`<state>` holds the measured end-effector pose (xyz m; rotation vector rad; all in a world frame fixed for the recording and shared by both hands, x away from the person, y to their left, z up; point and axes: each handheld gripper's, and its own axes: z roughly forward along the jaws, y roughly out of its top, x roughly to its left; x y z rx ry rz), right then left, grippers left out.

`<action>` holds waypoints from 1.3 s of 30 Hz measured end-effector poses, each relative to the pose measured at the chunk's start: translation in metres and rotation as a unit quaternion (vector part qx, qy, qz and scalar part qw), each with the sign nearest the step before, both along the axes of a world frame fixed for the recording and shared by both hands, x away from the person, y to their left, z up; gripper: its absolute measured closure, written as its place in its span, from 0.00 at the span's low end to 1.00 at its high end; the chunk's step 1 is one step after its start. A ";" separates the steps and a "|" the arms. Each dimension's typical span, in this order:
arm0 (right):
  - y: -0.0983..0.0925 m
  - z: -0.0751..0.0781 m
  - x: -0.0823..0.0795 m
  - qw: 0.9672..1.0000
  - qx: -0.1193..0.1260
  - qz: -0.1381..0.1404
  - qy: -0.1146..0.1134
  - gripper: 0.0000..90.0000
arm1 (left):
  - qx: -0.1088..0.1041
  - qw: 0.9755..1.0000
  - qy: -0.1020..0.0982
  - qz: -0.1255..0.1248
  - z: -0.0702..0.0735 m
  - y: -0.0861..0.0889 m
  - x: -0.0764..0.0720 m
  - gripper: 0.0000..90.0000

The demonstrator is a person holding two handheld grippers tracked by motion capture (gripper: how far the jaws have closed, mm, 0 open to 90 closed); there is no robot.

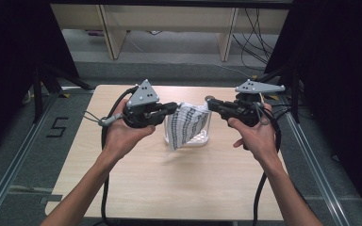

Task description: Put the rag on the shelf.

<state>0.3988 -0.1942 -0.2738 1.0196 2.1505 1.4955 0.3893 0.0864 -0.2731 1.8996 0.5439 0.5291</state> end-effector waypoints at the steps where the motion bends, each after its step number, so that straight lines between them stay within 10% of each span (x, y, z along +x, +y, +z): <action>1: 0.000 0.000 0.000 1.000 0.000 0.000 0.000 0.93 | -0.001 1.000 0.000 0.001 0.002 0.000 0.002 0.97; 39: 0.021 0.037 0.079 0.999 0.020 -0.041 0.022 0.93 | -0.051 0.995 0.033 0.078 0.034 -0.001 0.102 0.97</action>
